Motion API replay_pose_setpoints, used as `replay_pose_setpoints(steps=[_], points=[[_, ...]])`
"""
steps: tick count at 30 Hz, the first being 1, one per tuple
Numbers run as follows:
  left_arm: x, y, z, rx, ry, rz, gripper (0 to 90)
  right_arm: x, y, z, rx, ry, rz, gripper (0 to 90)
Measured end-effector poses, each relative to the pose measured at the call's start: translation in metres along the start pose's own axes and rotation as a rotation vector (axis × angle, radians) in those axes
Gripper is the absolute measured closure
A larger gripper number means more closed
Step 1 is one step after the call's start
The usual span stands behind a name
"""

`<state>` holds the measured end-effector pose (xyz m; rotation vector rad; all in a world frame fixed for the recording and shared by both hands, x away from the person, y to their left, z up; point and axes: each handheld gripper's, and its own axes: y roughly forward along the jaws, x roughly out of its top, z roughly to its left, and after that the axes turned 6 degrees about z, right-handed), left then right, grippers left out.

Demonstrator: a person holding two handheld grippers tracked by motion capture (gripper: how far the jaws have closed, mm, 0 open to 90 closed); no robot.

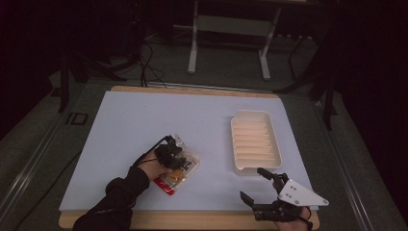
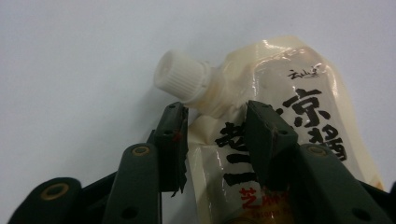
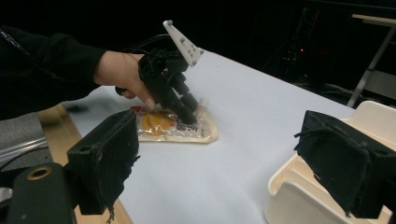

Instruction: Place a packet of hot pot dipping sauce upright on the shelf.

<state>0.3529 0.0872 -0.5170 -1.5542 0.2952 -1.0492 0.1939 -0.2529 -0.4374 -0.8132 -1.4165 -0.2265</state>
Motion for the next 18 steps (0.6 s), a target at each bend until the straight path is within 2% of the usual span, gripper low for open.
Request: replay_pose_setpoints(steps=[4, 7, 8, 11, 18], points=[[-0.003, 0.001, 0.006, -0.056, -0.028, -0.016, 59.3, 0.0, 0.0, 0.0, 0.005, 0.005, 0.002, 12.3], [-0.004, 0.001, 0.006, -0.063, -0.008, -0.021, 62.3, 0.0, 0.001, 0.0, 0.008, 0.001, 0.004, 12.3], [-0.005, 0.0, 0.004, -0.071, -0.001, -0.027, 66.9, 0.0, 0.001, 0.0, 0.008, 0.0, 0.006, 12.3], [-0.005, 0.0, -0.003, -0.056, 0.044, -0.038, 81.0, 0.0, 0.001, 0.0, 0.01, 0.0, 0.007, 12.4], [-0.006, -0.002, -0.003, -0.058, 0.055, -0.046, 84.9, 0.0, 0.001, 0.0, 0.018, 0.01, 0.007, 13.8]])
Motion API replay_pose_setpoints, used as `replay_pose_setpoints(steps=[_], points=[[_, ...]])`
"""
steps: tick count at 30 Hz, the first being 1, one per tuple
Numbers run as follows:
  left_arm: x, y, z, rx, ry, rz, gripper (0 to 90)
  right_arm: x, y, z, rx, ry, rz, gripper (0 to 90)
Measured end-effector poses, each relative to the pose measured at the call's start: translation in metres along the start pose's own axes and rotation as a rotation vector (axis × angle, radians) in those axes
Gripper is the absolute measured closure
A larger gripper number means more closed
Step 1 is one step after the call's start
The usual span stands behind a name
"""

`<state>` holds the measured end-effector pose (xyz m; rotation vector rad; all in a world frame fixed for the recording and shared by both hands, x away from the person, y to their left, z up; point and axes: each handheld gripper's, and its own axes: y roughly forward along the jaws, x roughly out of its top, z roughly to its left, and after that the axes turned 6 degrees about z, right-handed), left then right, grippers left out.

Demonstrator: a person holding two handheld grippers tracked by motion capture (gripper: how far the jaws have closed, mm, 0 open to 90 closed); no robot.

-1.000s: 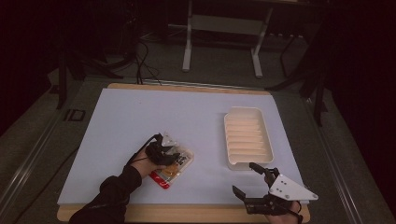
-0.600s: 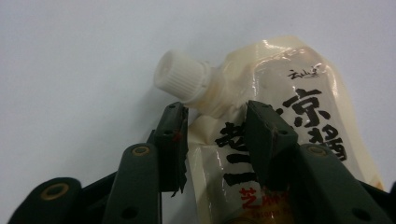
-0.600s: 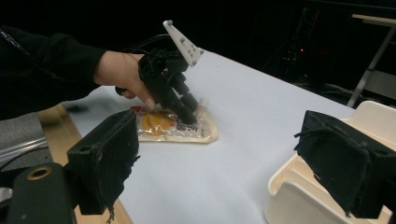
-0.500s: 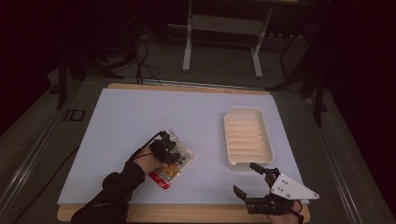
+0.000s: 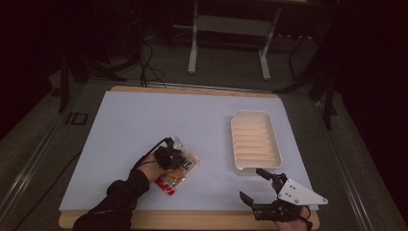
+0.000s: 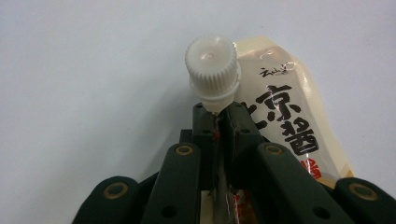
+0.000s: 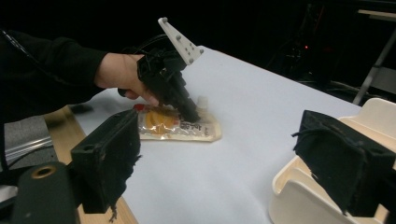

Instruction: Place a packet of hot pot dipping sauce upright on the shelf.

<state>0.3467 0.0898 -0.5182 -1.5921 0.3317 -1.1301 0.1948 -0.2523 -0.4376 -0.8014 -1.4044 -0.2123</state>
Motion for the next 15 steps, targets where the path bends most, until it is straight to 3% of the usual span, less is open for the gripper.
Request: replay_pose_setpoints(steps=[5, 9, 15], points=[[-0.004, -0.01, 0.009, -0.04, -0.065, -0.042, 85.6, 0.0, -0.002, -0.002, -0.006, 0.011, -0.016, 13.5], [-0.011, -0.023, 0.015, -0.038, -0.102, -0.088, 86.0, 0.0, -0.003, -0.004, -0.013, 0.022, -0.022, 13.1], [-0.016, -0.044, 0.014, -0.053, -0.107, -0.142, 86.7, 0.001, -0.003, -0.001, -0.025, -0.017, -0.024, 10.9]])
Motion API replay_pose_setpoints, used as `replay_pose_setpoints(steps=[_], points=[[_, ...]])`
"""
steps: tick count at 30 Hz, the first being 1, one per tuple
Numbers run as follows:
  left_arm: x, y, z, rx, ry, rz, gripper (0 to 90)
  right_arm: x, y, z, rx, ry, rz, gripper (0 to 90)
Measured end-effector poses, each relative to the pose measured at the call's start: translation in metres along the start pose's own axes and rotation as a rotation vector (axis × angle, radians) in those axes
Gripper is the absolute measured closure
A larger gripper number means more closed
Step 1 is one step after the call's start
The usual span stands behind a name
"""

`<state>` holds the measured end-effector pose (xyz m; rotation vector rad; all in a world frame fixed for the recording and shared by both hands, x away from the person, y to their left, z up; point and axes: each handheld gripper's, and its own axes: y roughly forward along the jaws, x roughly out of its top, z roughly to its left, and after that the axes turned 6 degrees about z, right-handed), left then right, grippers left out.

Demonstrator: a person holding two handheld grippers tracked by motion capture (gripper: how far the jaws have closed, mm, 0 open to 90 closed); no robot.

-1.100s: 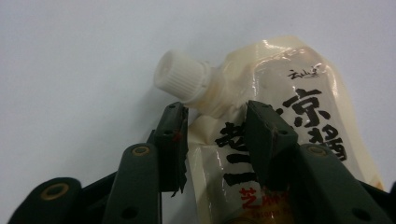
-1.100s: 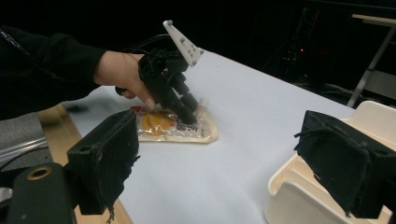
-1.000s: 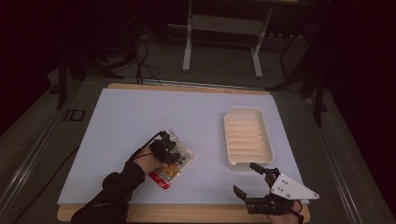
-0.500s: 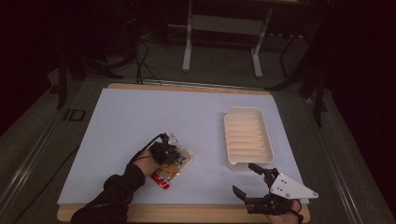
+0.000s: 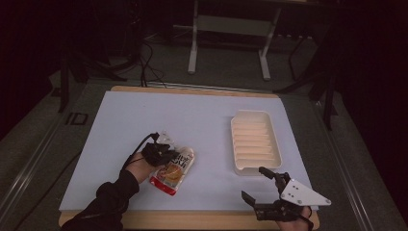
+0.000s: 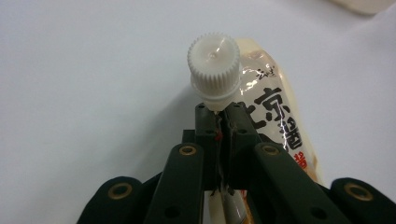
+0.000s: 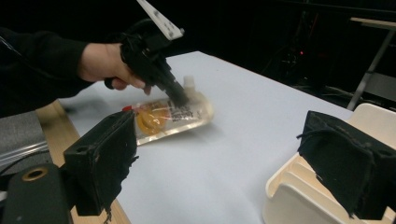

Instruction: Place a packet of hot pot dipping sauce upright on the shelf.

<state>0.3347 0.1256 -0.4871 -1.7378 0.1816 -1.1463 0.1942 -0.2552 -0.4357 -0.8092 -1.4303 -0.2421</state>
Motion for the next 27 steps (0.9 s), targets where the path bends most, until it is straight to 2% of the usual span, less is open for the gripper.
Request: replay_pose_setpoints(steps=[4, 6, 10, 14, 16, 20, 21, 22, 27], points=[[0.0, -0.012, -0.003, -0.006, 0.012, -0.028, 87.0, -0.001, -0.002, -0.002, 0.0, -0.023, -0.052, 14.8], [0.0, -0.017, -0.005, -0.018, 0.015, -0.035, 87.1, -0.001, -0.001, -0.004, 0.017, -0.033, -0.047, 14.4], [0.0, -0.028, -0.009, -0.036, 0.018, -0.068, 87.2, -0.001, 0.0, -0.004, 0.006, -0.045, -0.024, 13.8], [0.001, -0.038, -0.014, -0.053, 0.037, -0.097, 87.5, 0.002, -0.003, -0.003, -0.014, -0.028, -0.058, 13.7], [0.001, -0.043, -0.016, -0.072, 0.029, -0.117, 87.6, 0.003, -0.004, -0.003, -0.033, -0.031, -0.06, 13.8], [0.003, -0.05, -0.02, -0.084, 0.043, -0.165, 87.9, 0.004, -0.005, -0.004, -0.031, -0.023, -0.057, 14.1], [0.004, -0.051, -0.021, -0.101, 0.043, -0.17, 87.9, 0.005, -0.006, -0.004, -0.035, -0.02, -0.056, 14.2], [0.004, -0.053, -0.022, -0.096, 0.054, -0.183, 88.0, 0.006, -0.007, -0.005, -0.037, -0.022, -0.059, 14.3], [0.007, -0.059, -0.025, -0.126, 0.06, -0.266, 88.0, 0.012, -0.01, -0.007, -0.031, -0.004, -0.056, 16.9]])
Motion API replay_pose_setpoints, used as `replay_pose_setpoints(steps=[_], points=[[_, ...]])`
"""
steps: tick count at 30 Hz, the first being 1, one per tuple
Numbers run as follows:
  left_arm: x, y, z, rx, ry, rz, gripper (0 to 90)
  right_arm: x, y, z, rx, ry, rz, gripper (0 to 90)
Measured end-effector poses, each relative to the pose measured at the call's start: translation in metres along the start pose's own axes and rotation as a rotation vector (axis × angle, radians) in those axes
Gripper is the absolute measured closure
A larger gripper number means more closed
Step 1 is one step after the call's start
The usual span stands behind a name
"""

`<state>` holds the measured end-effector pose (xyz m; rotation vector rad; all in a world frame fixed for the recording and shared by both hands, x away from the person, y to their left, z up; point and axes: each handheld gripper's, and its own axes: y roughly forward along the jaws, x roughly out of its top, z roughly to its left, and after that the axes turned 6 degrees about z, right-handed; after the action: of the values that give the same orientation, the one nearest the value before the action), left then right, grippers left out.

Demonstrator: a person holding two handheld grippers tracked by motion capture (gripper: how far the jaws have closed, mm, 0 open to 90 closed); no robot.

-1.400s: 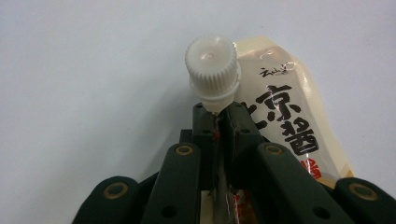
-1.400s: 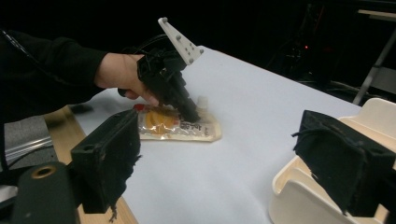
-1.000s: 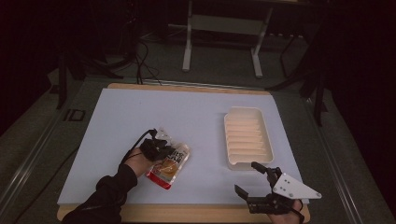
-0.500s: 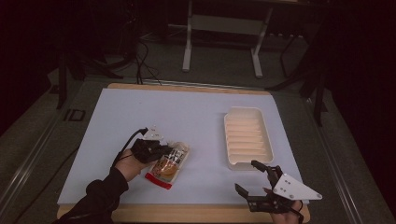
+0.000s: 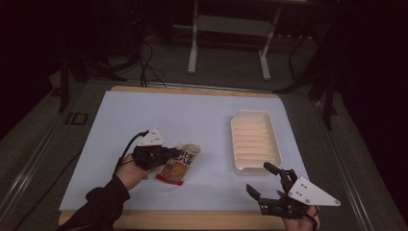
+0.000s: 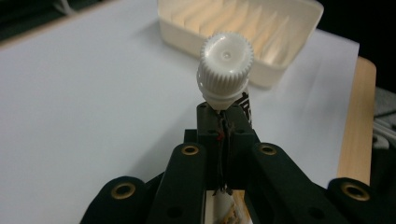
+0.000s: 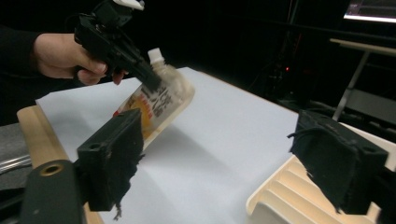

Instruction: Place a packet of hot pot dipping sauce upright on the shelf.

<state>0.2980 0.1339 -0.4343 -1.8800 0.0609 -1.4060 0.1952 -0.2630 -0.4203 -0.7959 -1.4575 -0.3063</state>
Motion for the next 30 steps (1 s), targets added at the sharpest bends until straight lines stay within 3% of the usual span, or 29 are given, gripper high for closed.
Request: replay_pose_setpoints(steps=[5, 10, 13, 20, 21, 23, 30], points=[[0.006, -0.002, -0.005, -0.013, 0.027, -0.058, 87.9, 0.008, -0.002, -0.003, 0.001, 0.009, 0.002, 20.8], [0.01, -0.003, -0.008, -0.033, 0.028, -0.09, 87.9, 0.016, -0.004, -0.007, -0.01, -0.041, -0.002, 20.3], [0.015, -0.005, -0.01, -0.052, 0.038, -0.118, 88.0, 0.027, -0.003, -0.01, -0.001, -0.07, 0.024, 15.6], [0.023, -0.008, -0.019, -0.074, 0.047, -0.179, 88.0, 0.046, 0.002, -0.019, 0.1, -0.004, 0.013, 10.3], [0.025, -0.008, -0.021, -0.083, 0.052, -0.181, 88.0, 0.048, 0.004, -0.019, 0.084, -0.003, 0.016, 10.2], [0.027, -0.007, -0.024, -0.089, 0.058, -0.191, 88.0, 0.053, 0.007, -0.022, 0.11, 0.017, 0.012, 9.7], [0.033, -0.004, -0.034, -0.115, 0.066, -0.23, 88.0, 0.066, 0.02, -0.026, 0.139, -0.014, 0.027, 11.1]])
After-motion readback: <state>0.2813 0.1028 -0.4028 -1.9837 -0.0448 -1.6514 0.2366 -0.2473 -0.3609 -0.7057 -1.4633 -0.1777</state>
